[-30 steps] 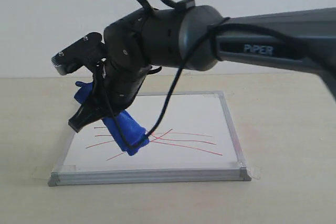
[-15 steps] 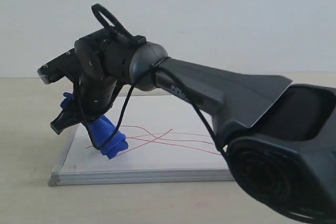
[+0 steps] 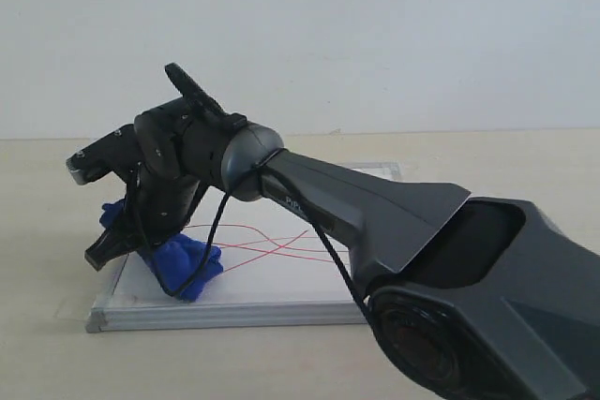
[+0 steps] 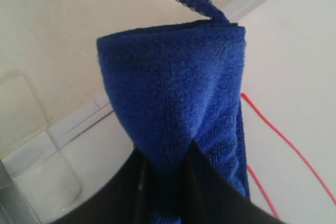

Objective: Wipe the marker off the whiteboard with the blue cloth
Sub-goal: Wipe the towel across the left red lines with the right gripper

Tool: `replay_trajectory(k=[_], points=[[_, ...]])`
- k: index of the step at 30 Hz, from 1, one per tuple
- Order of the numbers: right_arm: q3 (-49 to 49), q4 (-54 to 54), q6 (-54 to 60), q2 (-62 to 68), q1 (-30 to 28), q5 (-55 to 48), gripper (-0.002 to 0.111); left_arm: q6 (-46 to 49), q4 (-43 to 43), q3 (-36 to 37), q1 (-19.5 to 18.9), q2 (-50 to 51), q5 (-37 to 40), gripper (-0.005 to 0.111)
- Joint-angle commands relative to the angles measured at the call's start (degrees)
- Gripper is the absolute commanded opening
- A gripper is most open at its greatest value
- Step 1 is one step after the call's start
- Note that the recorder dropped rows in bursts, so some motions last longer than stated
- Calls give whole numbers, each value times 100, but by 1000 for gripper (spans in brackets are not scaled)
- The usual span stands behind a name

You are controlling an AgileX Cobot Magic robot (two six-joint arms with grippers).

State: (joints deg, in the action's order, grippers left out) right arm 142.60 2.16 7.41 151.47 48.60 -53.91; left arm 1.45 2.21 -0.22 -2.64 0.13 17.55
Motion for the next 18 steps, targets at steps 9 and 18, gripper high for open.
replay_trajectory(k=[9, 18], points=[[28, 1076, 1401, 211, -6, -331, 0, -60, 12, 22, -13, -13, 4, 4], [28, -1980, -563, 235, -33, -403, 0, -60, 12, 22, -13, -13, 4, 4]])
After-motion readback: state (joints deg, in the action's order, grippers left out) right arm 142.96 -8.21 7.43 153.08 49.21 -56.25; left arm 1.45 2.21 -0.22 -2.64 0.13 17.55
